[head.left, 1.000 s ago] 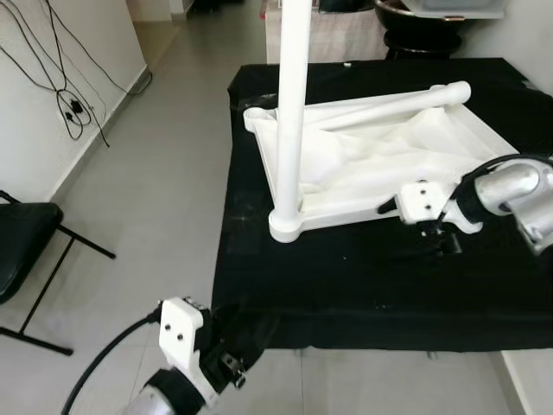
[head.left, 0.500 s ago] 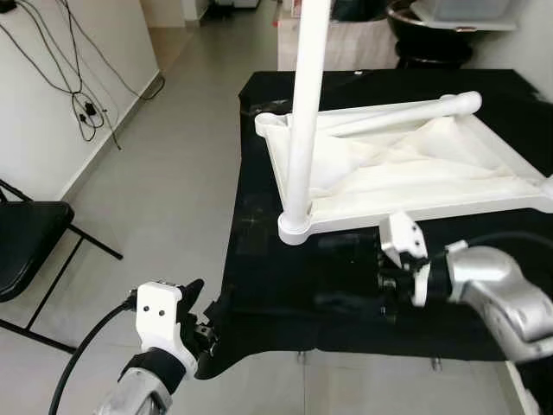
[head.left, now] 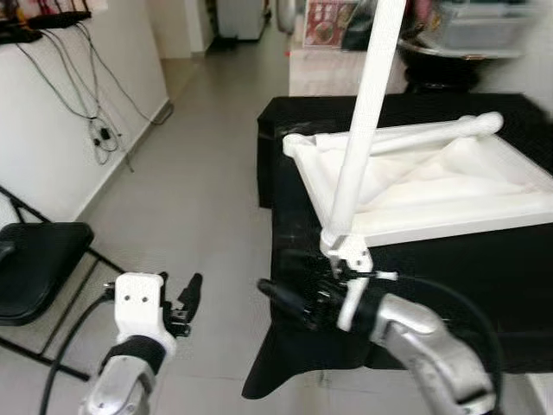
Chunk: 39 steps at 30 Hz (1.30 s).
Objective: Building children table
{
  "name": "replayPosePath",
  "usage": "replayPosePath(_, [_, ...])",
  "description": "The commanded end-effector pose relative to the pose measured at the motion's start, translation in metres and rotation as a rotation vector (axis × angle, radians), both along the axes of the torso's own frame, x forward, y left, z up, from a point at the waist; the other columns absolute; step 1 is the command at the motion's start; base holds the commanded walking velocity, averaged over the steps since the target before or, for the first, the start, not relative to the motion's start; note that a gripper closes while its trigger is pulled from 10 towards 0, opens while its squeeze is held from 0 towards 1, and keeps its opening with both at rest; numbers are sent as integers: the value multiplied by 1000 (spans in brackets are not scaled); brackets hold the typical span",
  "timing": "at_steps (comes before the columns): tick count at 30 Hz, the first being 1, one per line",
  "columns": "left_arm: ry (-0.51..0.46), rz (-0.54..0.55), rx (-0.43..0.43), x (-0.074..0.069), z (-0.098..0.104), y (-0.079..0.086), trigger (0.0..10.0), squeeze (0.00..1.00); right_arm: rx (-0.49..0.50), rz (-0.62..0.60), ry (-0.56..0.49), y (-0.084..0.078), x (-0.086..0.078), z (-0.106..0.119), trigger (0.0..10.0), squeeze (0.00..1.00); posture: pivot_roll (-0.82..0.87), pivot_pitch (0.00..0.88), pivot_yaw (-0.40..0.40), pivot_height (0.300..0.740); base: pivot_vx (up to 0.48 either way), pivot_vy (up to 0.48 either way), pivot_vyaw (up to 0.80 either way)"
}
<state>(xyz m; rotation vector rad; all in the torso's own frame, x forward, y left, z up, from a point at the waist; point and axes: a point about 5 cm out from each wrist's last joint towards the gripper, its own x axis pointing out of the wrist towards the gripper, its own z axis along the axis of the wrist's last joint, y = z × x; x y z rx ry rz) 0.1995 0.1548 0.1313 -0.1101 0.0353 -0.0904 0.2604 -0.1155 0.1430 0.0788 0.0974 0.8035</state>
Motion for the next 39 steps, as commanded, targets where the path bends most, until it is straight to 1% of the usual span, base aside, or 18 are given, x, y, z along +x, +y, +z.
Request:
replayPosePath(1, [16, 30, 33, -2, -5, 5, 10000, 0, -8, -36, -15, 2, 2, 1, 10000, 0, 10, 37, 2, 740, 0, 480, 0])
replayPosePath(3, [30, 60, 46, -5, -9, 7, 10000, 0, -35, -140, -29, -2, 8, -2, 10000, 0, 18, 30, -5, 740, 0, 480, 0])
replayPosePath(6, [34, 69, 51, -6, -11, 7, 10000, 0, -43, -174, -30, -4, 10, -3, 10000, 0, 20, 28, -9, 740, 0, 480, 0])
replayPosePath(8, [32, 78, 60, -5, -12, 6, 10000, 0, -82, -220, -42, -5, 14, -4, 10000, 0, 28, 20, -19, 740, 0, 480, 0])
replayPosePath(9, [32, 78, 60, -5, -12, 6, 10000, 0, -82, -220, -42, -5, 14, -4, 10000, 0, 28, 20, -19, 740, 0, 480, 0])
replayPosePath(10, [32, 82, 64, -2, -13, 5, 10000, 0, -96, -239, -45, -5, 17, -5, 10000, 0, 28, 12, -24, 740, 0, 480, 0])
replayPosePath(13, [31, 88, 67, 0, -14, 4, 10000, 0, -107, -262, -42, -4, 19, -6, 10000, 0, 24, 6, -26, 740, 0, 480, 0])
replayPosePath(15, [26, 101, 59, 4, -15, 5, 10000, 0, -117, -290, -36, -2, 23, -7, 10000, 0, 20, 0, -29, 740, 0, 240, 0])
replayPosePath(17, [14, 93, 57, 7, -14, 4, 10000, 0, -121, -304, -29, -1, 25, -9, 10000, 0, 13, 0, -27, 740, 0, 0, 0])
replayPosePath(20, [3, 75, 49, 7, -14, 3, 10000, 0, -114, -315, -21, -1, 26, -10, 10000, 0, 10, 0, -22, 740, 0, 0, 0])
replayPosePath(28, [0, 59, 55, 10, -15, 2, 10000, 0, -102, -329, -10, 2, 30, -12, 10000, 0, 7, 0, -9, 740, 0, 0, 0])
replayPosePath(39, [-18, 57, 46, 16, -16, 5, 10000, 0, -85, -319, 12, 7, 35, -15, 10000, 0, 10, 0, -3, 740, 316, 0, 0])
